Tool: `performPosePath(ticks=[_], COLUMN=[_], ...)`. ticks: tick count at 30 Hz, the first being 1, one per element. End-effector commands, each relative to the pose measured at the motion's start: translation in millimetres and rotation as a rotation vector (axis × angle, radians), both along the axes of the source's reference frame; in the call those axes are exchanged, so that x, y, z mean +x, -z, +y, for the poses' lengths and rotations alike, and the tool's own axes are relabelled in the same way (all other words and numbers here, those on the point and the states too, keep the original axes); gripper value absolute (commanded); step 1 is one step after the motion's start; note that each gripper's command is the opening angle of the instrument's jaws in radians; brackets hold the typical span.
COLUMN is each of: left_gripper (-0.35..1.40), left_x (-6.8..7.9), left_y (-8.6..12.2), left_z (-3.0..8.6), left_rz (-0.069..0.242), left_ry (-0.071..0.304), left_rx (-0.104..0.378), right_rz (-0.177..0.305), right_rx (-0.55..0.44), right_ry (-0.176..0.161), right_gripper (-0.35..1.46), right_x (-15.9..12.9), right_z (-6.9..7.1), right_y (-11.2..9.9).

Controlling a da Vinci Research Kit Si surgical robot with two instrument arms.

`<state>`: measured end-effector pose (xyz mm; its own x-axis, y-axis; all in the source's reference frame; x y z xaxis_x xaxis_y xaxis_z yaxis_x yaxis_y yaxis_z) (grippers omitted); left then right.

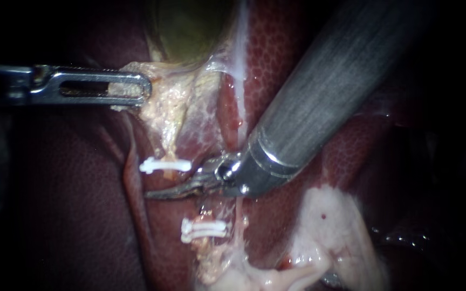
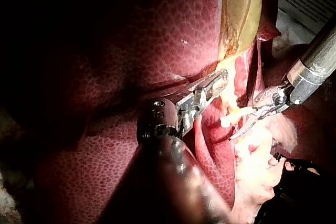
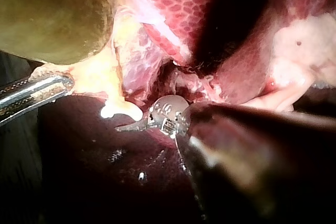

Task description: Go back from the cut left tube

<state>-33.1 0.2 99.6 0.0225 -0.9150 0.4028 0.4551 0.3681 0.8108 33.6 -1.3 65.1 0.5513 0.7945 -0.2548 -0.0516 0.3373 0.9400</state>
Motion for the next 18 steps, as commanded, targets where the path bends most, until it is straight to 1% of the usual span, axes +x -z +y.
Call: performPosePath(ticks=[1,7,9,10,11,12,15,18], left_gripper=[-0.3,-0.3,-0.3,-0.3,-0.3,-0.3,-0.3,-0.3], left_x=[0.0,0.0,0.0,0.0,0.0,0.0,0.0,0.0], left_y=[0.0,0.0,0.0,0.0,0.0,0.0,0.0,0.0], left_z=[0.0,0.0,0.0,0.0,0.0,0.0,0.0,0.0], left_rz=[0.0,0.0,0.0,0.0,0.0,0.0,0.0,0.0], left_ry=[0.0,0.0,0.0,0.0,0.0,0.0,0.0,0.0], left_rx=[0.0,0.0,0.0,0.0,0.0,0.0,0.0,0.0], right_rz=[0.002,0.013,0.018,0.017,0.027,0.034,0.067,0.101], right_rx=[0.001,0.002,0.002,0.007,-0.001,-0.005,-0.007,-0.016], right_ry=[-0.002,-0.01,-0.014,-0.017,-0.018,-0.02,-0.038,-0.052], right_gripper=[-0.35,-0.35,0.22,0.47,0.71,0.86,1.16,1.26], right_x=[0.0,0.3,0.6,0.7,0.9,1.0,1.4,1.6], right_z=[0.0,-0.2,-0.4,-0.5,-0.5,-0.5,-0.7,-0.9], right_y=[-0.1,-0.4,-0.5,-0.6,-0.6,-0.7,-0.7,-0.6])
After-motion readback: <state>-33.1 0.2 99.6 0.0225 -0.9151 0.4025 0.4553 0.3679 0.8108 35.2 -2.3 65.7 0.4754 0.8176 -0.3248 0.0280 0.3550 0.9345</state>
